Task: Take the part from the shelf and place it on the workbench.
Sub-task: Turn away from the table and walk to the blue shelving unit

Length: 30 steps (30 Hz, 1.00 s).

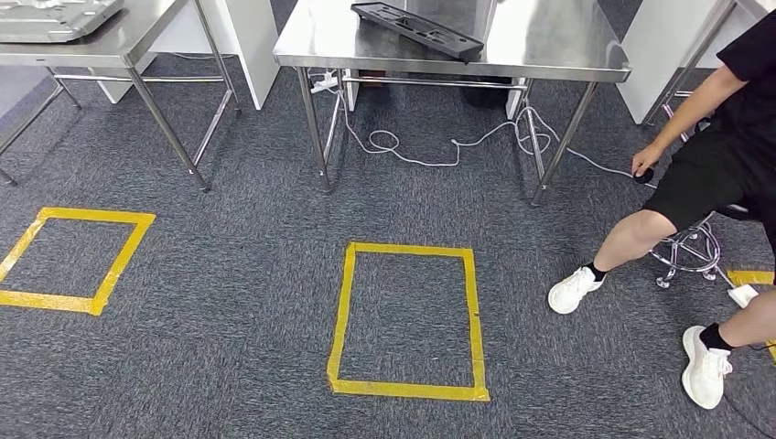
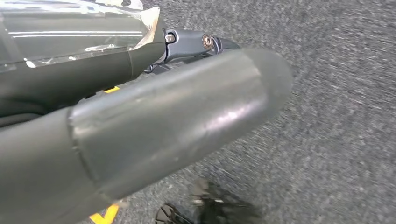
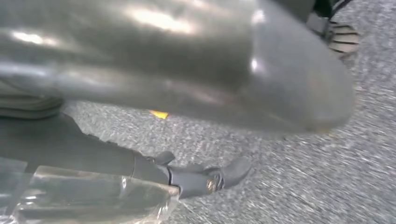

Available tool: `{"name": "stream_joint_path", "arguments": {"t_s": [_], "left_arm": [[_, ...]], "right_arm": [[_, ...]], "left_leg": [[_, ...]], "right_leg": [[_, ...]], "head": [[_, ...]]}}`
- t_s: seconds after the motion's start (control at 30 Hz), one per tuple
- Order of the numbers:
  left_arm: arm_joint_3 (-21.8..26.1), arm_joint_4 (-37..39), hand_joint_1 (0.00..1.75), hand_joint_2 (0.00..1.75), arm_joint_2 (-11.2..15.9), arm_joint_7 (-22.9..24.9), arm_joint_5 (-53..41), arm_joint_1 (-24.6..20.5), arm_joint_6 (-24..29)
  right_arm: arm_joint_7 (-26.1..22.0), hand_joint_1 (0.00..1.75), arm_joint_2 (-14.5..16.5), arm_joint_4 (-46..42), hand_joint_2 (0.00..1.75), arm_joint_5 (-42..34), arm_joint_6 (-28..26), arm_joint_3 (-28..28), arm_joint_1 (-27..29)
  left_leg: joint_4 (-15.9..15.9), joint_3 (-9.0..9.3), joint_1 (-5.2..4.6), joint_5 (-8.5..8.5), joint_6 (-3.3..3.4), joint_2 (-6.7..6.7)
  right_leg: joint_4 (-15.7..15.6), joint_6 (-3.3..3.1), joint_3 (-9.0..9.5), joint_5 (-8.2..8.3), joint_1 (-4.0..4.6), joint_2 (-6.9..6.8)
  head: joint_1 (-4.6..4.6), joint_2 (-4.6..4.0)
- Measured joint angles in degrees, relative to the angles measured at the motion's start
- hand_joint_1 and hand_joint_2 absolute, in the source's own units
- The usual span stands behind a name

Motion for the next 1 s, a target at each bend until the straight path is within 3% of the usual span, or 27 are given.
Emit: {"name": "stream_joint_path", "arguments": {"t_s": [0.03,0.07,0.1,0.17,0.23,0.3,0.37,0.4,0.5,0.53,0.57,0.6,0.67,0.7,0.77,0.87,0.93,1.0], "left_arm": [[-0.10,0.00,0.00,0.00,0.00,-0.02,-0.05,-0.01,0.33],[-0.19,0.00,0.00,0.00,0.00,-0.04,-0.13,-0.03,0.73],[-0.27,0.00,0.00,0.00,0.00,-0.04,-0.21,-0.04,1.08],[-0.42,0.00,0.00,0.00,0.02,0.12,-0.32,-0.13,1.57],[-0.51,0.00,0.00,0.00,0.08,0.37,-0.32,-0.28,1.80],[-0.54,0.00,0.00,0.00,0.13,0.50,-0.36,-0.42,1.88],[-0.55,0.00,0.00,0.00,0.13,0.55,-0.40,-0.50,1.88],[-0.55,0.00,0.00,0.00,0.13,0.58,-0.41,-0.50,1.88],[-0.55,0.00,0.00,0.00,0.14,0.64,-0.41,-0.42,1.86],[-0.55,0.00,0.00,0.00,0.14,0.64,-0.41,-0.40,1.85],[-0.55,0.00,0.00,0.00,0.15,0.65,-0.41,-0.39,1.84],[-0.55,0.00,0.00,0.00,0.15,0.66,-0.41,-0.38,1.83],[-0.56,0.00,0.00,0.00,0.15,0.78,-0.41,-0.38,1.76],[-0.57,0.00,0.00,0.00,0.15,0.85,-0.41,-0.40,1.73],[-0.59,0.00,0.00,0.00,0.17,0.94,-0.41,-0.51,1.66],[-0.63,0.00,0.00,0.00,0.23,0.94,-0.44,-0.61,1.42],[-0.80,0.00,0.00,0.00,0.30,0.93,-0.48,-0.61,1.34],[-1.11,0.00,0.00,0.00,0.38,0.93,-0.49,-0.61,1.33]], "right_arm": [[0.03,0.00,0.04,0.02,0.00,0.18,-0.16,0.12,0.06],[0.03,0.00,0.09,0.04,0.00,0.40,-0.33,0.30,0.11],[0.04,0.00,0.14,0.06,0.00,0.61,-0.55,0.49,0.15],[0.11,0.00,0.31,0.08,0.00,0.89,-0.97,0.85,0.16],[0.26,0.00,0.54,0.09,0.00,1.00,-1.14,1.05,0.08],[0.48,0.00,0.71,0.09,0.00,1.03,-1.14,1.13,-0.08],[0.65,0.00,0.78,0.09,0.00,1.03,-1.15,1.15,-0.26],[0.69,0.00,0.80,0.09,0.00,1.03,-1.15,1.16,-0.31],[0.72,0.00,0.80,0.09,0.00,1.03,-1.16,1.19,-0.26],[0.72,0.00,0.80,0.10,0.00,1.03,-1.17,1.21,-0.20],[0.73,0.00,0.80,0.10,0.00,1.03,-1.19,1.25,-0.13],[0.74,0.00,0.80,0.11,0.00,1.03,-1.22,1.30,-0.07],[0.76,0.00,0.79,0.11,0.00,1.03,-1.29,1.43,-0.03],[0.76,0.00,0.79,0.11,0.00,1.03,-1.31,1.48,-0.10],[0.78,0.00,0.79,0.11,0.00,1.02,-1.32,1.54,-0.20],[0.87,0.00,0.77,0.13,0.00,0.89,-1.26,1.55,-0.11],[0.91,0.00,0.80,0.13,0.00,0.82,-1.15,1.55,-0.08],[0.91,0.00,0.80,0.14,0.00,0.78,-0.92,1.55,-0.04]], "left_leg": [[3.47,-0.45,0.06,-0.79,-0.13,-0.09],[5.47,-0.24,0.12,-0.22,-0.21,-0.12],[5.36,0.92,0.20,1.22,-0.22,-0.13],[-1.01,6.40,0.24,3.64,0.07,-0.17],[-9.01,12.02,0.10,3.66,0.59,-0.21],[-12.22,13.60,-0.13,3.01,0.99,-0.16],[-13.30,13.27,0.01,3.10,1.59,-0.05],[-13.78,13.01,0.08,3.35,2.03,0.03],[-14.10,11.79,-0.20,4.31,3.02,0.26],[-14.08,11.42,-0.32,4.60,3.07,0.29],[-14.05,11.11,-0.39,4.86,3.03,0.32],[-14.02,10.90,-0.42,5.08,2.93,0.32],[-13.98,10.74,-0.43,5.42,2.60,0.30],[-13.91,10.69,-0.55,5.53,2.38,0.30],[-13.79,10.57,-0.74,5.70,1.86,0.41],[-13.33,10.20,-0.43,5.54,0.93,0.56],[-9.62,8.57,-0.12,2.68,0.42,0.30],[-1.99,5.40,-0.02,-1.89,0.11,0.02]], "right_leg": [[0.02,-0.06,-0.67,0.48,0.16,-0.06],[0.08,-0.02,-1.31,0.95,0.29,-0.10],[0.17,0.10,-1.87,1.32,0.35,-0.13],[0.60,0.47,-2.55,1.81,0.41,-0.11],[1.36,0.88,-3.06,2.06,0.70,-0.11],[1.88,1.51,-3.68,2.46,0.95,-0.18],[2.59,2.18,-4.60,2.41,1.04,-0.13],[4.07,2.26,-5.53,1.52,1.03,-0.01],[14.30,1.90,-10.23,-3.58,0.56,0.37],[17.35,2.02,-11.42,-4.65,0.40,0.41],[18.49,2.35,-11.63,-4.83,0.27,0.43],[17.26,2.85,-10.63,-4.11,0.13,0.43],[9.30,3.78,-5.94,-1.22,-0.18,0.43],[5.34,3.85,-3.91,-0.06,-0.16,0.48],[1.36,3.31,-2.26,0.90,-0.06,0.65],[1.09,2.05,-2.54,1.48,-0.14,1.05],[0.96,1.10,-2.60,2.10,-0.39,1.36],[1.07,0.55,-2.96,2.48,-0.21,1.77]], "head": [[0.00,-0.01],[-0.01,0.00],[0.00,0.00],[-0.04,0.01],[0.00,0.01],[0.00,0.00],[0.02,0.00],[0.15,0.00],[0.45,0.01],[0.46,0.01],[0.47,0.01],[0.49,0.00],[0.51,0.00],[0.50,0.00],[0.43,0.01],[0.41,0.01],[0.31,0.00],[0.16,-0.01]]}}
